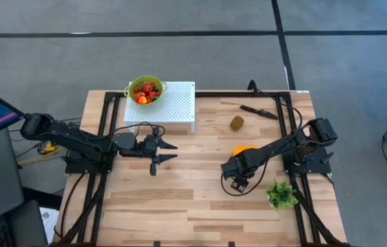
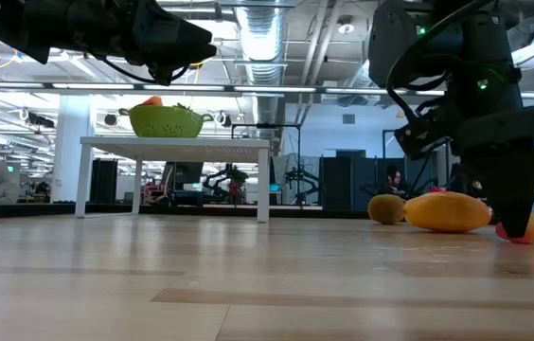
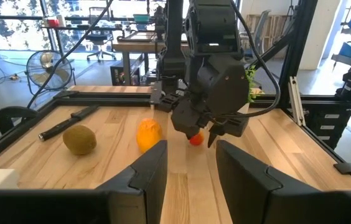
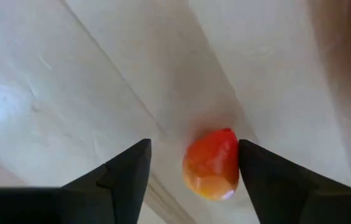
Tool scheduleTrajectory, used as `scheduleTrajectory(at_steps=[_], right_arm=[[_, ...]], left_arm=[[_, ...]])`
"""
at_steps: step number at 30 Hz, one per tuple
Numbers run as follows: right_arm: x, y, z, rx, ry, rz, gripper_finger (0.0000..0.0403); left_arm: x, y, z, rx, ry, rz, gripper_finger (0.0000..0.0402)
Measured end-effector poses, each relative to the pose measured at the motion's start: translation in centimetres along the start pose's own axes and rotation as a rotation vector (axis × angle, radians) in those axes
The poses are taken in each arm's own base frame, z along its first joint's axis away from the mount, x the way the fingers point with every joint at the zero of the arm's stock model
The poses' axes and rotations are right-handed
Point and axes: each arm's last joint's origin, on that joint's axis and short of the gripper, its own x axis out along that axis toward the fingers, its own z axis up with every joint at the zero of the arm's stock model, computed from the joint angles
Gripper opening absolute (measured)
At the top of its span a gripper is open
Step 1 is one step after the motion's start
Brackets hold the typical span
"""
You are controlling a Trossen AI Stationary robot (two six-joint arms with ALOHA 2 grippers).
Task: Pick & Place Fruit
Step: Put the peach into the green strainer bowl on the shelf
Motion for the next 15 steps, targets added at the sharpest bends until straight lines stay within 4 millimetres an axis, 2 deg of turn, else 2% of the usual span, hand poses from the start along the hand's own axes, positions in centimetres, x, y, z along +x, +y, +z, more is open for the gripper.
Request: scheduleTrajectory(at_steps=[15], right_arm=[[0.03, 0.25, -0.68, 0.014, 0.016, -0.027, 0.0202]], left_arm=[[0.00, 0.00, 0.00, 0.000, 0.000, 0.000, 0.0131]])
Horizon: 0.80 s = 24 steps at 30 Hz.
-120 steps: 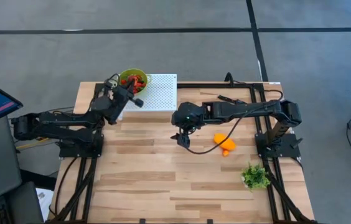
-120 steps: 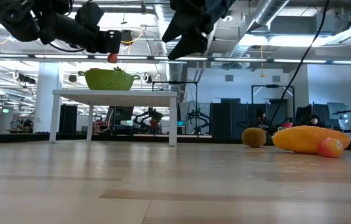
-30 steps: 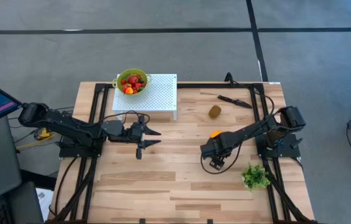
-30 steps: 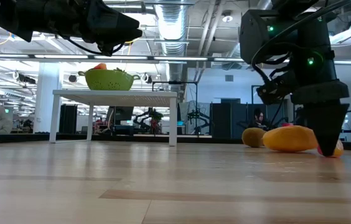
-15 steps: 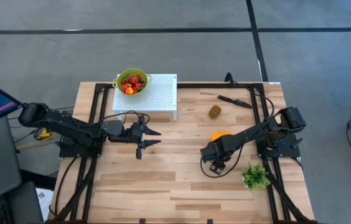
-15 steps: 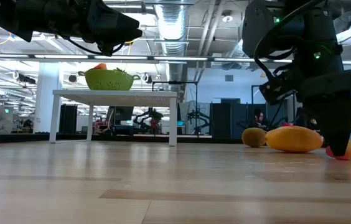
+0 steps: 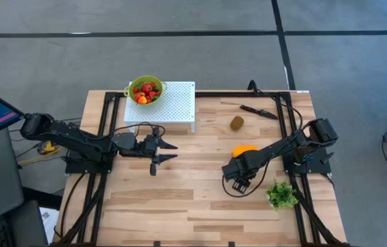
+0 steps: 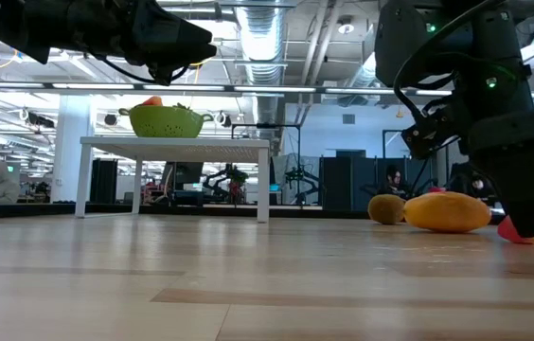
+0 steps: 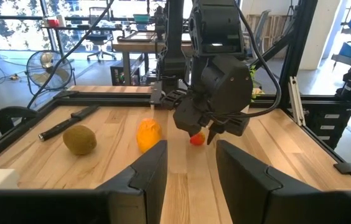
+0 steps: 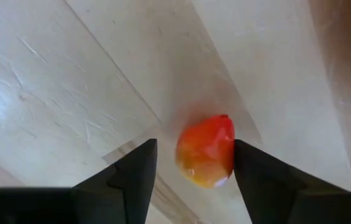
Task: Pick & Place Fruit
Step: Put the peach into the green strainer bowl on the shelf
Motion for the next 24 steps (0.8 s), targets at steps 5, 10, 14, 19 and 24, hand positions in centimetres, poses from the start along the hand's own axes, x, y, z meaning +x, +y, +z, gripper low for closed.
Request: scheduleTrajectory(at_steps=[5, 10, 14, 19, 24], right_arm=[[0.0, 0.0, 0.0, 0.005, 0.000, 0.001, 0.0176], [0.0, 0.0, 0.0, 0.004, -0.002, 0.002, 0.0132], [0.0, 0.0, 0.0, 0.004, -0.003, 0.003, 0.0100], [0.0, 0.3, 0.2, -0.024, -0.023, 0.034, 0.0094], [-0.3, 1.9, 1.0, -0.169, -0.116, 0.188, 0.0097]], left_arm=[[0.0, 0.0, 0.0, 0.000, 0.000, 0.000, 0.0131], [0.0, 0.0, 0.0, 0.000, 0.000, 0.000, 0.0131], [0.0, 0.0, 0.0, 0.000, 0.000, 0.000, 0.0131], [0.0, 0.0, 0.0, 0.000, 0.000, 0.000, 0.0131], [0.0, 0.0, 0.0, 0.000, 0.000, 0.000, 0.0131]])
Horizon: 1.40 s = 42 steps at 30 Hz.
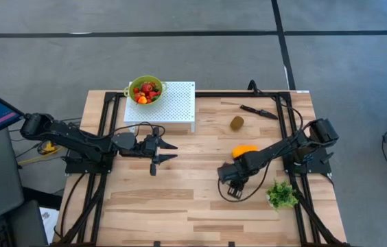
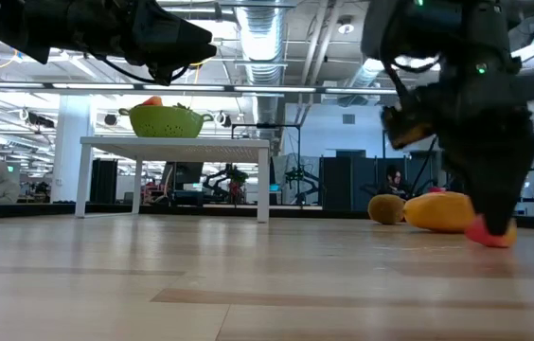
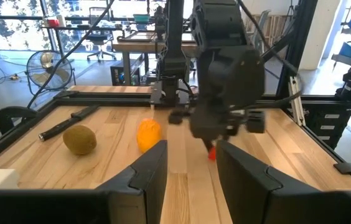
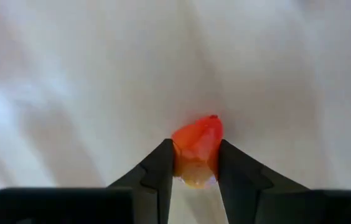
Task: Pick & Place Fruit
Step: Put the peach into the green strainer bowl on the shelf
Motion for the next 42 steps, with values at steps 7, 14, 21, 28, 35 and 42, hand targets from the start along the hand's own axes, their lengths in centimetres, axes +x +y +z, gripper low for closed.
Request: scheduleTrajectory(at_steps=[7, 14, 21, 28, 35, 42], right_arm=[[-0.6, 3.4, 2.2, -0.248, -0.250, 0.350, 0.0096], [-4.1, 6.1, 4.4, -0.485, -0.449, 0.543, 0.0096], [-8.6, 7.0, 7.2, -0.654, -0.695, 0.480, 0.0096], [-13.4, 6.4, 10.1, -0.700, -0.907, 0.426, 0.0096], [-16.5, 4.7, 11.9, -0.636, -0.950, 0.400, 0.0097], [-16.6, 3.4, 12.6, -0.597, -0.938, 0.374, 0.0097]], left_arm=[[0.0, 0.0, 0.0, 0.007, 0.000, 0.000, 0.0131], [0.0, 0.0, 0.2, 0.008, -0.016, 0.000, 0.0131], [0.0, 0.0, 0.3, 0.007, -0.025, 0.000, 0.0131], [-0.1, 0.0, 1.0, 0.090, -0.102, 0.004, 0.0131], [0.0, -1.2, 0.7, 0.550, -0.091, 0.002, 0.0131], [-0.5, -2.8, 0.8, 0.863, -0.040, 0.169, 0.0138]])
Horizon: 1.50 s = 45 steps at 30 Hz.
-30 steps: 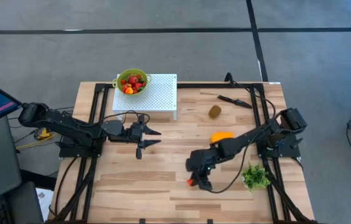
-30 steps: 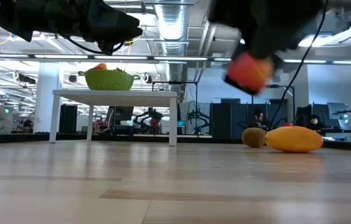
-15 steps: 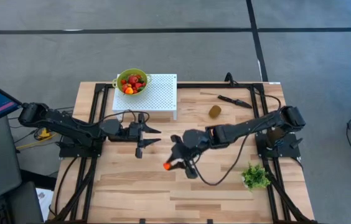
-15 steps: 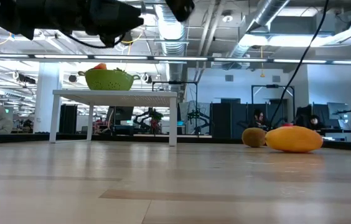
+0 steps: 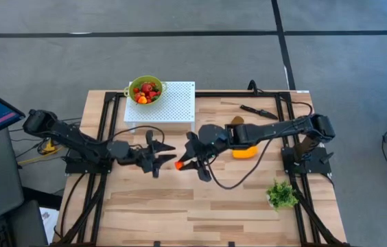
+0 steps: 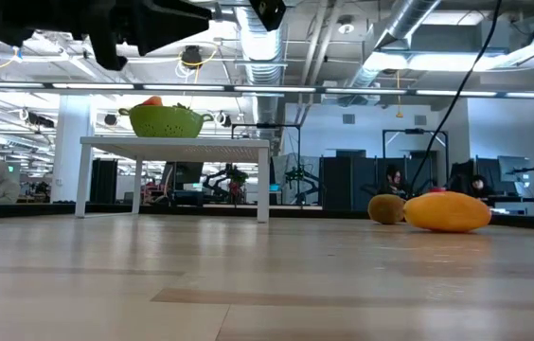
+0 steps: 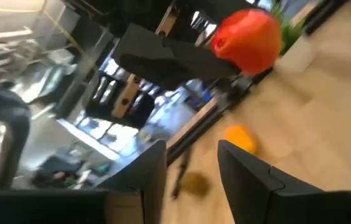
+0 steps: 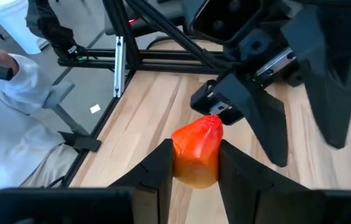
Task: Pick & Place Fruit
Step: Put the peach into the green strainer bowl on the shelf
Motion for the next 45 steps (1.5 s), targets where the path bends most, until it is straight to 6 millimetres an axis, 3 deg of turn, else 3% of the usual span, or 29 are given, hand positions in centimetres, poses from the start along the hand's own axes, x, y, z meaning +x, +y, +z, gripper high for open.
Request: scheduleTrajectory(at_steps=[4, 13, 26, 35, 45], right_arm=[[-0.1, -0.4, 0.0, 0.003, -0.001, -0.009, 0.0097], [-0.4, -1.6, 0.1, 0.016, -0.011, -0.035, 0.0098], [-0.9, -3.3, 0.8, -0.007, -0.075, -0.074, 0.0098], [-1.2, -4.2, 1.0, -0.008, -0.104, -0.094, 0.0098], [-1.3, -4.3, 1.1, -0.009, -0.109, -0.096, 0.0098]], left_arm=[[-0.2, 0.0, 0.1, 0.049, 0.048, 0.045, 0.0165], [-0.4, -0.2, 1.0, 0.174, -0.029, 0.038, 0.0224], [-0.1, 0.7, 0.9, 0.201, -0.081, 0.079, 0.0209], [0.3, 1.4, 0.2, 0.206, -0.135, 0.056, 0.0220], [0.7, 2.3, -0.6, 0.204, -0.103, 0.098, 0.0207]])
